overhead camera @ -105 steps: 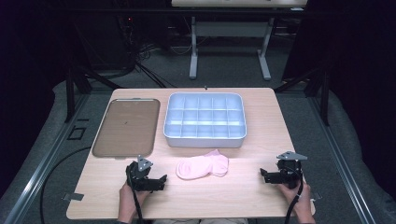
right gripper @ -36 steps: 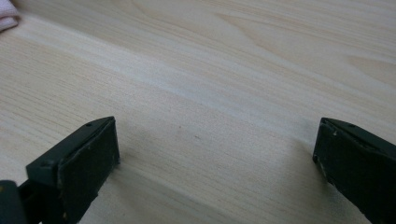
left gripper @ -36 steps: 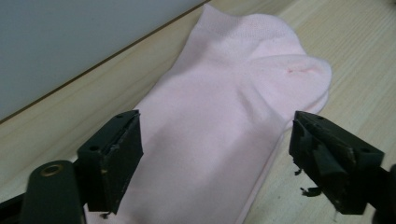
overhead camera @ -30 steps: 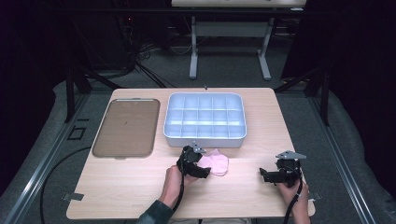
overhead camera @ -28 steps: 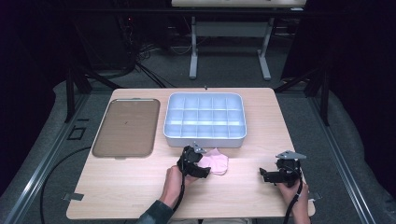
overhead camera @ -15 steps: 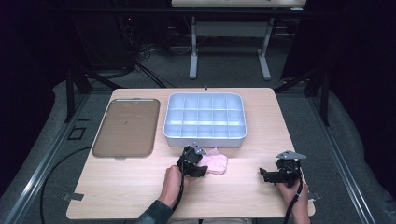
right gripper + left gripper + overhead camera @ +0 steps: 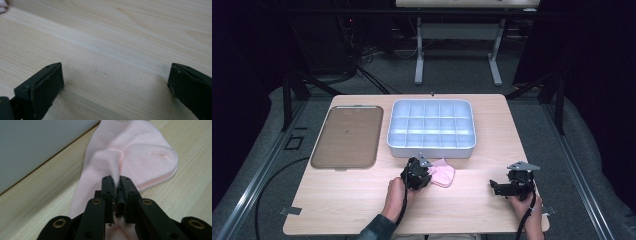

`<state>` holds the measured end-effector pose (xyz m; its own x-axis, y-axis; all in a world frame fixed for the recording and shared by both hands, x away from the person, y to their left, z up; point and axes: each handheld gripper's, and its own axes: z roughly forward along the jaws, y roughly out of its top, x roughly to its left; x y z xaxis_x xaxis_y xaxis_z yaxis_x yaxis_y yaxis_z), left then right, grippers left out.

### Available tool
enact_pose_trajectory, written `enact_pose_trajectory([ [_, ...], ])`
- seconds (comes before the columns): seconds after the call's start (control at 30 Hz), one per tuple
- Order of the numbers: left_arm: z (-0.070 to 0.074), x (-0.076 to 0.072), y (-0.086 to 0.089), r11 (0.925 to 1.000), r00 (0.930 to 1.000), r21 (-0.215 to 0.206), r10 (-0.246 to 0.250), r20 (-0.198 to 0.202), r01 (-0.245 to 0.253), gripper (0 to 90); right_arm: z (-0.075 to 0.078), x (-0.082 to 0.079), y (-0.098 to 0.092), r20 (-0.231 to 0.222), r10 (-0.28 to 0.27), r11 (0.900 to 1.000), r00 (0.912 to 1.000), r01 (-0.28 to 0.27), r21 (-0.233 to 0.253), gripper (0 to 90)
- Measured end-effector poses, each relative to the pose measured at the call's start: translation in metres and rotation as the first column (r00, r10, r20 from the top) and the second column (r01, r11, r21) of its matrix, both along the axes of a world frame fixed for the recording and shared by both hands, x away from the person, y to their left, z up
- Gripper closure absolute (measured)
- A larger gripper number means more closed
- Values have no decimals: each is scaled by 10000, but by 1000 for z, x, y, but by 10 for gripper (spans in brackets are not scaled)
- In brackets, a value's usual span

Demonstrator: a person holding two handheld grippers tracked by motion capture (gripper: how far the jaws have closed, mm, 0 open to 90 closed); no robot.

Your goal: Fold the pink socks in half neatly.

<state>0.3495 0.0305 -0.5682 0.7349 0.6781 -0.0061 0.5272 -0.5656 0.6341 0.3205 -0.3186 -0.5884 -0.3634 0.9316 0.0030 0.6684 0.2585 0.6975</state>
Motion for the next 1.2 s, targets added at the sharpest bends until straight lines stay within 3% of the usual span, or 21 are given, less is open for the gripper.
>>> enact_pose_trajectory([
  [0.17,0,0,7,9984,9997,-553,-150,-167,140,837,0,0,0,24,-27,10000,10000,27,38,0],
  [0.37,12,-6,13,9943,9995,-1016,-324,-19,320,838,0,0,0,26,-29,10000,10000,29,39,0],
  [0.53,23,-19,16,9892,9979,-1322,-606,208,628,837,0,0,0,4,-3,10000,10000,3,5,0],
  [0.7,29,-38,16,9842,9925,-1293,-1173,357,1210,836,0,0,0,38,-35,10000,10000,35,48,0],
  [0.9,26,-58,15,9738,9852,-1498,-1707,136,1708,835,0,0,1,40,-42,10000,10000,42,64,0],
  [1.03,22,-65,16,9698,9799,-1429,-1993,33,1977,835,0,0,0,18,-9,10000,10000,9,23,0],
  [1.2,13,-69,14,9708,9786,-1256,-2059,17,2044,829,0,0,1,54,-40,10000,10000,40,63,0],
])
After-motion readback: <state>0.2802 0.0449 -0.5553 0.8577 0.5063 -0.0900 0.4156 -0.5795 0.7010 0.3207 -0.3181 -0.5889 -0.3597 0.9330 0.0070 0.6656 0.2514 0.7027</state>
